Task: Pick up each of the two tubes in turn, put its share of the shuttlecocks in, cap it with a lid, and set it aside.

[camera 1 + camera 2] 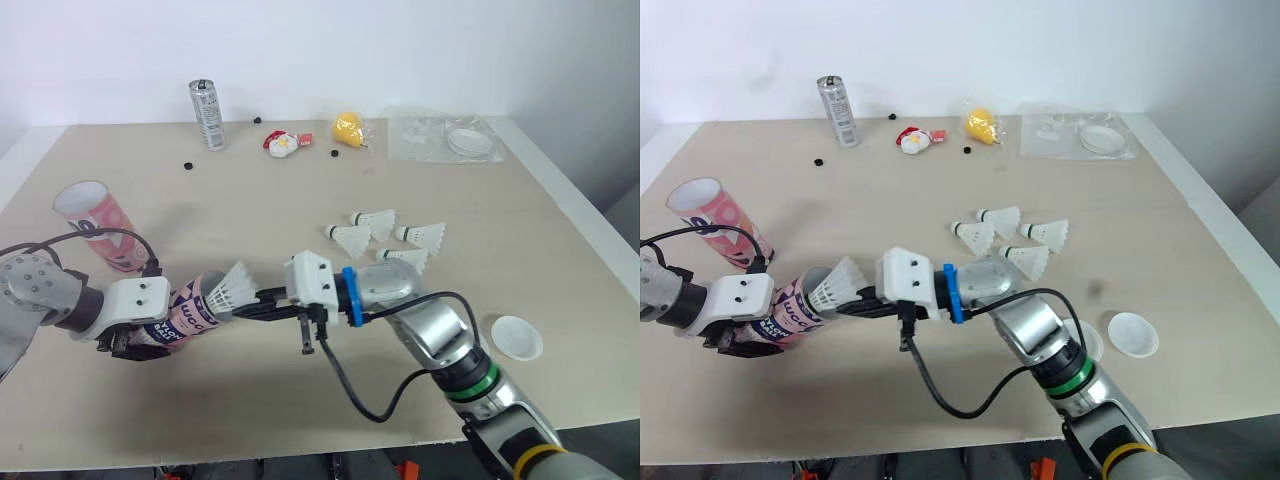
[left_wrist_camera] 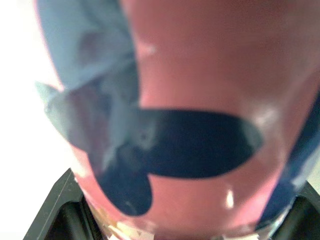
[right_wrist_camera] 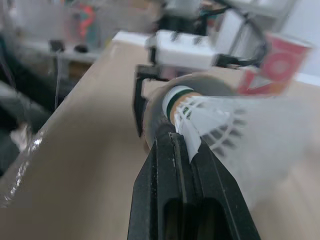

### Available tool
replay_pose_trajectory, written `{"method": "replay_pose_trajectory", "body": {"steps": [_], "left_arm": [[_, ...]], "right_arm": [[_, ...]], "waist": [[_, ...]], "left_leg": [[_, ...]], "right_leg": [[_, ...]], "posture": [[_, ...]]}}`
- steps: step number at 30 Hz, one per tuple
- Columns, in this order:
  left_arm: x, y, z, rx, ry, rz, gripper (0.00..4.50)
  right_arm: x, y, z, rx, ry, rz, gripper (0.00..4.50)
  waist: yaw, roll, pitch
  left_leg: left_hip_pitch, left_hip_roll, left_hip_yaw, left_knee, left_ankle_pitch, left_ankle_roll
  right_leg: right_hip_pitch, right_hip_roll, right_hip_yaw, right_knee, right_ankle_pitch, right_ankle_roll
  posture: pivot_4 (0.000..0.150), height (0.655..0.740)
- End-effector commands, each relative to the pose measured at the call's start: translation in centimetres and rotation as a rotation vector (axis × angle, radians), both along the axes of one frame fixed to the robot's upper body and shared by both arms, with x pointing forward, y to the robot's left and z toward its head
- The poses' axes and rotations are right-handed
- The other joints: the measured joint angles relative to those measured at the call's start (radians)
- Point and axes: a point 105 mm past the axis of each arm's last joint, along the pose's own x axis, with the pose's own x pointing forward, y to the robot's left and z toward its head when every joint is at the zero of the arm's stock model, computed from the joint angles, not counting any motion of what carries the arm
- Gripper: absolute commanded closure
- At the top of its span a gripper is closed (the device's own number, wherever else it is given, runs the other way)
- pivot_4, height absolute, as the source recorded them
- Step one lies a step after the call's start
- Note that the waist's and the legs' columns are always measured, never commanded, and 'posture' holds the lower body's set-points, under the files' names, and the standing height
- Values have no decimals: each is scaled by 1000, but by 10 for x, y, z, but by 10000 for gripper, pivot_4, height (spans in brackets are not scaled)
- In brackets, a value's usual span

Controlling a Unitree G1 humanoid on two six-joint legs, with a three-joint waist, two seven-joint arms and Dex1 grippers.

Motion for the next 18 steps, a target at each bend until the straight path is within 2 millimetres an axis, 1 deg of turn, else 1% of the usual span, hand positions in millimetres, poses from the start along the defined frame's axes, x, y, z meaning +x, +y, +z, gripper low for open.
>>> {"method": "replay_pose_trajectory", "body": {"steps": [1,5,9,15,16,18], "left_arm": [[1,-3,2,-2,-10,-11,14771],[1,-3,2,-3,-10,-10,14771],[1,-4,2,-5,-11,-12,14771],[2,-6,1,-8,-12,-19,14771],[2,-6,1,-9,-12,-20,14771],[2,-5,0,-6,-11,-20,14771]], "right_arm": [[-1,5,14,37,-60,28,44707],[0,3,15,54,-29,14,44707],[-5,1,15,69,1,21,31846],[-7,-6,28,141,49,-7,1765],[-8,-10,31,158,67,-19,729],[-4,-29,40,232,108,-111,729]], "waist": [[0,0,0],[0,0,0],[1,0,0],[2,0,0],[2,0,0],[5,0,0]], "left_leg": [[0,0,0,0,0,0],[0,0,0,0,0,0],[0,0,0,0,0,0],[0,0,0,0,0,0],[0,0,0,0,0,0],[0,0,0,0,0,0]], "right_leg": [[0,0,0,0,0,0],[0,0,0,0,0,0],[0,0,0,0,1,0],[0,0,0,0,0,0],[0,0,0,0,1,0],[0,0,0,0,0,0]], "posture": [[1500,7400],[1500,7400],[1500,7400],[1500,7400],[1500,7400],[1500,7400]]}}
